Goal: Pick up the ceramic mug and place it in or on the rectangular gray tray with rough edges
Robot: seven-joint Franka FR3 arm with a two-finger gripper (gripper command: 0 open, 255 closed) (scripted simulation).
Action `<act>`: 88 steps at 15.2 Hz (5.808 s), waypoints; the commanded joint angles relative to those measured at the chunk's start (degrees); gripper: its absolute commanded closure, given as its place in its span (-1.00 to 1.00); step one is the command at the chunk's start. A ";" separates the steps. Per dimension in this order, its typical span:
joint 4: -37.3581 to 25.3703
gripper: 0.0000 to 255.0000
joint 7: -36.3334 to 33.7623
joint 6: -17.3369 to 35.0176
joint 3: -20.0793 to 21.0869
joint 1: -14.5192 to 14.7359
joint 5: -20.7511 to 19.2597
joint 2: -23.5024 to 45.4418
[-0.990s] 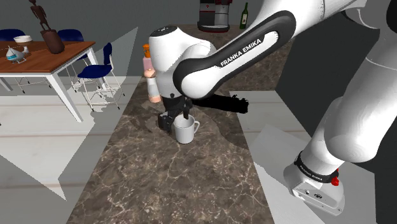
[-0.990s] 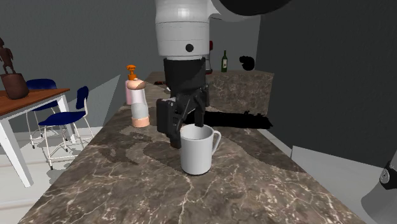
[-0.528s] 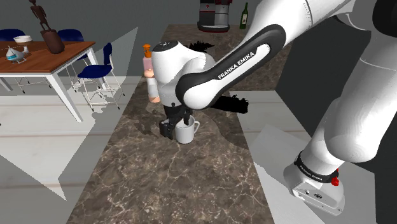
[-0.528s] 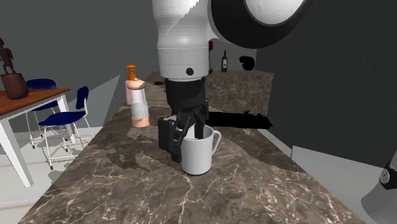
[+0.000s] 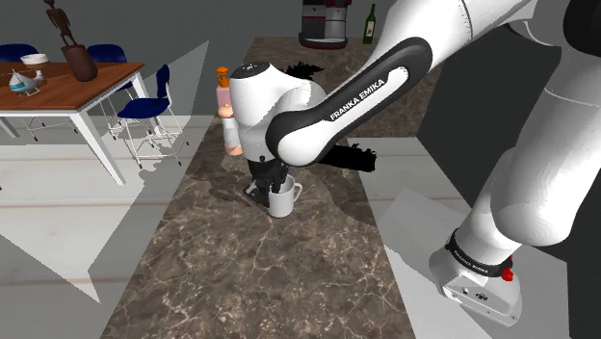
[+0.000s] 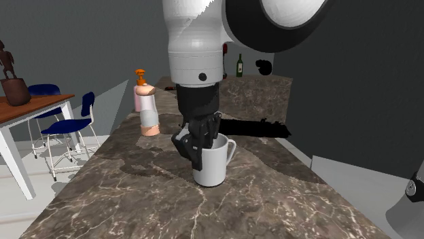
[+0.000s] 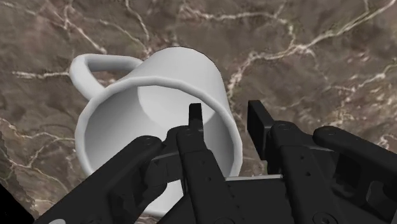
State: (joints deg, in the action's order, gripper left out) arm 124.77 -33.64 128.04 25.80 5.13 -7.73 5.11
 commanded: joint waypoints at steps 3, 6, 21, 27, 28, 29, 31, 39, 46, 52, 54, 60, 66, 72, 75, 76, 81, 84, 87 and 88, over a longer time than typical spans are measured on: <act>0.00 1.00 0.00 0.00 0.00 0.00 0.00 0.00; -0.01 1.00 0.00 -0.01 0.00 0.00 0.00 0.01; -4.93 1.00 2.81 -9.37 0.12 -0.31 3.35 -5.15; -7.92 1.00 3.71 -13.80 0.02 -0.38 4.30 -6.80; -8.46 1.00 3.84 -14.54 0.00 -0.39 4.42 -7.03; -9.02 1.00 3.96 -15.29 -0.02 -0.40 4.54 -7.24; -10.17 1.00 4.19 -16.78 -0.06 -0.43 4.76 -7.64; -6.15 1.00 14.89 -16.51 -5.69 -4.88 6.09 -12.29; -5.32 1.00 24.88 -16.70 -11.52 -9.15 5.75 -13.85; -7.14 1.00 33.00 -17.13 -16.28 -12.86 4.93 -12.87; -8.26 1.00 35.63 -17.34 -17.81 -14.06 4.65 -12.09; -5.99 1.00 36.88 -13.69 -18.67 -14.79 4.32 -10.78; -2.71 1.00 36.44 -9.15 -18.63 -14.80 4.00 -9.49; 0.13 1.00 35.92 -4.61 -18.59 -14.82 3.56 -7.76; 0.78 1.00 35.77 -3.45 -18.59 -14.83 3.42 -7.25; 0.78 1.00 35.77 -3.45 -18.59 -14.83 3.42 -7.25; 0.78 1.00 35.77 -3.45 -18.59 -14.83 3.42 -7.24; 0.78 -1.00 35.78 -3.46 -18.59 -14.83 3.42 -7.25; 0.78 -1.00 35.78 -3.45 -18.59 -14.83 3.42 -7.25; -0.25 -1.00 35.92 -5.33 -18.55 -14.77 3.64 -8.11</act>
State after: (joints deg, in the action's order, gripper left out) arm 124.72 2.12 123.60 7.28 -9.64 -4.23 -2.31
